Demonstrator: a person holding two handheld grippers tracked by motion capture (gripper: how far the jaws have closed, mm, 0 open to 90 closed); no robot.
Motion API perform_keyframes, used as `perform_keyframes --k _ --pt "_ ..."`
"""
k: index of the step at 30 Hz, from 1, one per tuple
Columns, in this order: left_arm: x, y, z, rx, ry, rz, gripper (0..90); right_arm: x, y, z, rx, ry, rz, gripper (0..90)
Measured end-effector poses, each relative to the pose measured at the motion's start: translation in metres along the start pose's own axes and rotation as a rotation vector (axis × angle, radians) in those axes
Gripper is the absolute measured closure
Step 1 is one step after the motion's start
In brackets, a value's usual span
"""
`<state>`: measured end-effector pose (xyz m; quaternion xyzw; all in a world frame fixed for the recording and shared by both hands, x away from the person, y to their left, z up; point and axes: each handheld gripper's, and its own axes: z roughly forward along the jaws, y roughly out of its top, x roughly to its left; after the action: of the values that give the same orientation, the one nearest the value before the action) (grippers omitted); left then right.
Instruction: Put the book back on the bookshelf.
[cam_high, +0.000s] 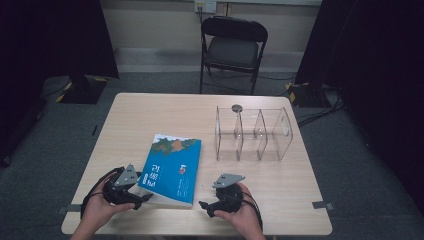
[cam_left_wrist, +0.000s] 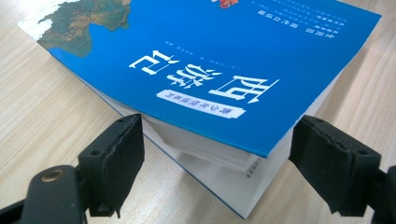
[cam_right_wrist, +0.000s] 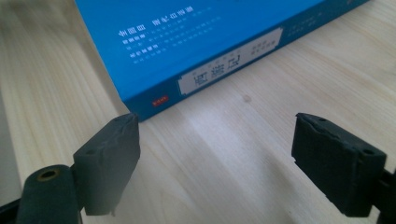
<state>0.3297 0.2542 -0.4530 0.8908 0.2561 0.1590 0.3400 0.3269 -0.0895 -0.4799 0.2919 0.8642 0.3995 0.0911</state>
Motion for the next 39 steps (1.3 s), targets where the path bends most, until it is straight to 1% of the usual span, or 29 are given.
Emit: perform_keyframes --k 2,3,4,5,7,8,9,10,14,15,16,18,19,21,22,23,25,26,27,29,30,31,32,34,36,37,39 --pt "0.000 0.000 0.000 0.001 -0.001 -0.002 18.0 0.000 0.001 0.000 0.000 0.005 0.001 15.3" --pt "0.000 0.001 -0.001 0.007 -0.002 -0.003 18.0 0.001 0.003 -0.001 0.009 0.007 0.000 15.2" --pt "0.000 0.001 0.000 0.001 0.003 -0.010 18.0 0.002 0.005 -0.001 0.007 0.016 0.003 15.2" --pt "0.000 0.001 -0.001 0.011 0.005 -0.010 18.1 0.003 0.006 -0.001 0.010 0.030 0.018 15.1" --pt "0.000 0.001 -0.001 0.010 0.003 -0.012 18.1 0.004 0.008 0.000 0.010 0.037 0.017 15.2" --pt "0.000 0.001 -0.001 0.006 -0.003 -0.018 18.1 0.005 0.009 0.000 0.006 0.030 0.007 16.0" --pt "0.001 0.001 -0.001 0.012 -0.005 -0.020 18.2 0.005 0.012 -0.001 -0.012 0.033 0.020 16.7" --pt "0.001 0.002 -0.001 0.012 -0.004 -0.017 18.2 0.006 0.013 -0.001 -0.012 0.036 0.028 16.6" --pt "0.001 0.002 -0.001 0.004 -0.005 -0.023 18.2 0.008 0.018 -0.001 -0.014 0.048 0.021 16.0" --pt "0.001 0.003 -0.001 0.008 -0.004 -0.022 18.2 0.012 0.023 0.001 -0.003 0.069 0.019 14.7" --pt "0.001 0.003 -0.001 0.008 -0.004 -0.022 18.3 0.012 0.023 0.001 -0.003 0.069 0.019 14.7" --pt "0.001 0.004 -0.002 0.010 0.000 -0.017 18.3 0.018 0.031 0.002 -0.014 0.085 0.006 14.5" --pt "0.001 0.004 -0.002 0.001 0.000 -0.028 18.3 0.020 0.034 0.003 -0.020 0.085 -0.003 14.5" --pt "0.000 0.004 -0.002 0.001 -0.001 -0.030 18.3 0.023 0.039 0.005 -0.015 0.084 0.001 14.6" --pt "0.000 0.004 -0.002 -0.004 0.002 -0.031 18.3 0.024 0.041 0.006 -0.014 0.089 -0.006 14.6" --pt "0.001 0.005 -0.002 0.003 0.000 -0.030 18.3 0.026 0.044 0.006 -0.019 0.085 -0.011 14.9" --pt "0.001 0.005 -0.002 0.002 0.001 -0.028 18.3 0.029 0.048 0.008 -0.030 0.097 -0.015 15.0" --pt "0.001 0.005 -0.002 0.002 0.001 -0.028 18.3 0.032 0.050 0.010 -0.027 0.105 -0.017 15.1" --pt "0.000 0.006 -0.003 0.003 0.001 -0.030 18.3 0.034 0.052 0.012 -0.024 0.105 -0.029 15.9" --pt "0.000 0.006 -0.003 0.000 0.001 -0.028 18.3 0.038 0.056 0.015 -0.019 0.115 -0.041 16.2" --pt "0.000 0.006 -0.003 0.000 0.001 -0.028 18.3 0.038 0.056 0.015 -0.019 0.115 -0.041 16.2" --pt "0.000 0.007 -0.003 -0.003 0.005 -0.027 18.3 0.042 0.059 0.020 -0.016 0.126 -0.048 16.8" --pt "0.000 0.007 -0.003 -0.003 0.005 -0.027 18.3 0.042 0.059 0.020 -0.016 0.126 -0.048 16.8" --pt "0.000 0.007 -0.003 -0.003 0.007 -0.029 18.3 0.047 0.062 0.024 -0.009 0.139 -0.067 19.1" --pt "0.000 0.007 -0.003 -0.003 0.007 -0.030 18.3 0.049 0.063 0.026 -0.006 0.145 -0.070 19.2" --pt "0.001 0.008 -0.004 0.009 0.005 -0.025 18.4 0.051 0.065 0.029 0.006 0.146 -0.080 21.1" --pt "0.001 0.008 -0.004 0.011 0.005 -0.026 18.3 0.051 0.065 0.031 -0.002 0.147 -0.081 21.7"
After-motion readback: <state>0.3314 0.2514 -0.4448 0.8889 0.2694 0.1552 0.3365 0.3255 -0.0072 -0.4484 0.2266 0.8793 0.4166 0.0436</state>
